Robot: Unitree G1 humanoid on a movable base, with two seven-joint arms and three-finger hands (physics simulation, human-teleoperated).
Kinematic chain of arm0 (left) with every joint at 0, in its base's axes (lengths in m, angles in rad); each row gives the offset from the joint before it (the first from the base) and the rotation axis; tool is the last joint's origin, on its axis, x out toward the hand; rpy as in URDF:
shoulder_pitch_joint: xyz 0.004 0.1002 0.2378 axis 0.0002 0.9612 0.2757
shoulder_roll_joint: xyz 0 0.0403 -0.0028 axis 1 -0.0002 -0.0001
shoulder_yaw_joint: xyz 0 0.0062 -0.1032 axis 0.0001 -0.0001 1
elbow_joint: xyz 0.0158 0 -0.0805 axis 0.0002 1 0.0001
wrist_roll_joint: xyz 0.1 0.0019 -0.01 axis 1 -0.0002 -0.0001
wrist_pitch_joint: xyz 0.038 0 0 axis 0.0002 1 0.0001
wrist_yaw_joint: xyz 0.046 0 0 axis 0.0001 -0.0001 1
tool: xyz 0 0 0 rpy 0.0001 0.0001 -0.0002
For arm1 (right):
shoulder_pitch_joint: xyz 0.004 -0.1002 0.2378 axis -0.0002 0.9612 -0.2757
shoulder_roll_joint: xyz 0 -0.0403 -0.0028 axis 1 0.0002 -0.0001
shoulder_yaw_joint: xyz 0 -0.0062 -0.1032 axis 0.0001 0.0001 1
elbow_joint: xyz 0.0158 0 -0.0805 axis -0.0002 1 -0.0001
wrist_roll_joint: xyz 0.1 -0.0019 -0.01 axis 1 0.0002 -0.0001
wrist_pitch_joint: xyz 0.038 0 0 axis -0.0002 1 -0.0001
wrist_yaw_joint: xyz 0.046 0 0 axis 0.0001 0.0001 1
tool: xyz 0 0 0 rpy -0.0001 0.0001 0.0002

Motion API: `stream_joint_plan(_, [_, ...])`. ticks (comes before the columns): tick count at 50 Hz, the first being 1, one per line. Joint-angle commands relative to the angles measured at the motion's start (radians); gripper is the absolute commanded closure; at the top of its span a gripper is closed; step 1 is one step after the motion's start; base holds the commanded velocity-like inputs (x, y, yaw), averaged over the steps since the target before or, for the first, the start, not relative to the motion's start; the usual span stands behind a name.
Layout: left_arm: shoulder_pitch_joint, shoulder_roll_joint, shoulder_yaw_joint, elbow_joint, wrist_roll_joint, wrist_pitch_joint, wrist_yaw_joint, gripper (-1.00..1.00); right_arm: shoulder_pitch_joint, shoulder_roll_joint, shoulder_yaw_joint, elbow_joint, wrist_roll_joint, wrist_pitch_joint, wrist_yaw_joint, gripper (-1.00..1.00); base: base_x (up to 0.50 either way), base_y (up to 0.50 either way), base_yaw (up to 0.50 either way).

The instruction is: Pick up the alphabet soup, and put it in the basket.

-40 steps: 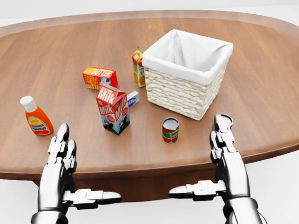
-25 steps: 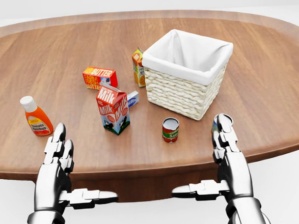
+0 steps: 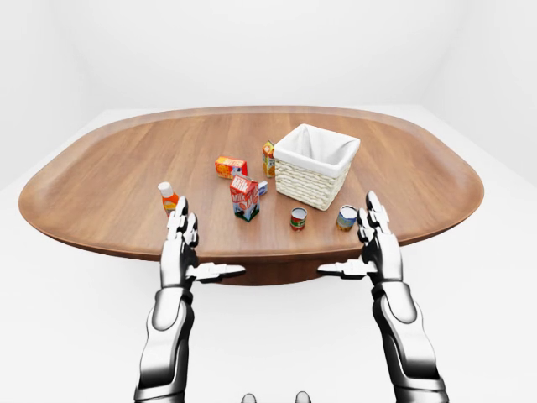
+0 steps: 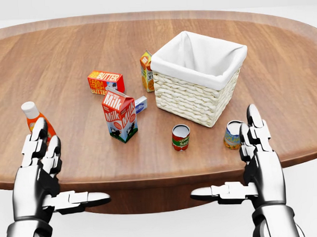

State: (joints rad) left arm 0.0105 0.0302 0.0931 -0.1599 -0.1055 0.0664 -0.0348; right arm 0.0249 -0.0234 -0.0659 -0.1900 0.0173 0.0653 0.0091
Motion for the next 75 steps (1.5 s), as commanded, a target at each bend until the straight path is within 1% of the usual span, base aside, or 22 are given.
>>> stream_joint_plan(1, [0.010, 0.005, 0.029, -0.116, -0.034, 0.021, 0.000, -1.00, 0.010, -0.003, -0.025, -0.118, 0.007, 0.022, -0.004, -1.00, 0.00, 0.00, 0.00])
stream_joint_plan(5, [0.014, 0.004, 0.031, -0.146, -0.046, 0.021, -0.003, -1.00, 0.010, -0.004, -0.031, -0.135, 0.010, 0.022, -0.004, -1.00, 0.00, 0.00, 0.00])
stream_joint_plan(10, [0.008, 0.009, 0.050, -0.211, -0.078, 0.021, -0.002, -1.00, 0.021, -0.003, -0.025, -0.194, -0.013, 0.022, -0.006, -1.00, 0.00, 0.00, 0.00])
stream_joint_plan(14, [0.027, 0.009, 0.049, -0.297, -0.066, 0.021, -0.001, -1.00, 0.028, -0.002, -0.029, -0.250, -0.029, 0.022, -0.006, -1.00, 0.00, 0.00, 0.00])
stream_joint_plan(22, [0.047, -0.003, 0.040, -0.356, -0.056, 0.021, -0.012, -1.00, 0.032, 0.003, -0.036, -0.297, -0.026, 0.022, -0.006, -1.00, 0.00, 0.00, 0.00])
stream_joint_plan(31, [0.047, -0.004, 0.043, -0.363, -0.052, 0.021, -0.017, -1.00, 0.039, 0.006, -0.032, -0.335, -0.021, 0.022, -0.004, -1.00, 0.00, 0.00, 0.00])
stream_joint_plan(38, [0.065, -0.009, 0.025, -0.385, -0.023, 0.021, -0.020, -1.00, 0.041, 0.009, -0.026, -0.361, -0.020, 0.022, -0.008, -1.00, 0.00, 0.00, 0.00])
stream_joint_plan(44, [0.069, -0.011, 0.026, -0.400, -0.021, 0.021, -0.023, -1.00, 0.039, 0.009, -0.026, -0.358, -0.020, 0.022, -0.007, -1.00, 0.00, -0.07, 0.00])
stream_joint_plan(75, [0.067, -0.013, 0.029, -0.395, -0.021, 0.021, -0.016, -1.00, 0.042, 0.009, -0.019, -0.344, -0.037, 0.022, -0.006, -1.00, 0.00, -0.37, 0.00])
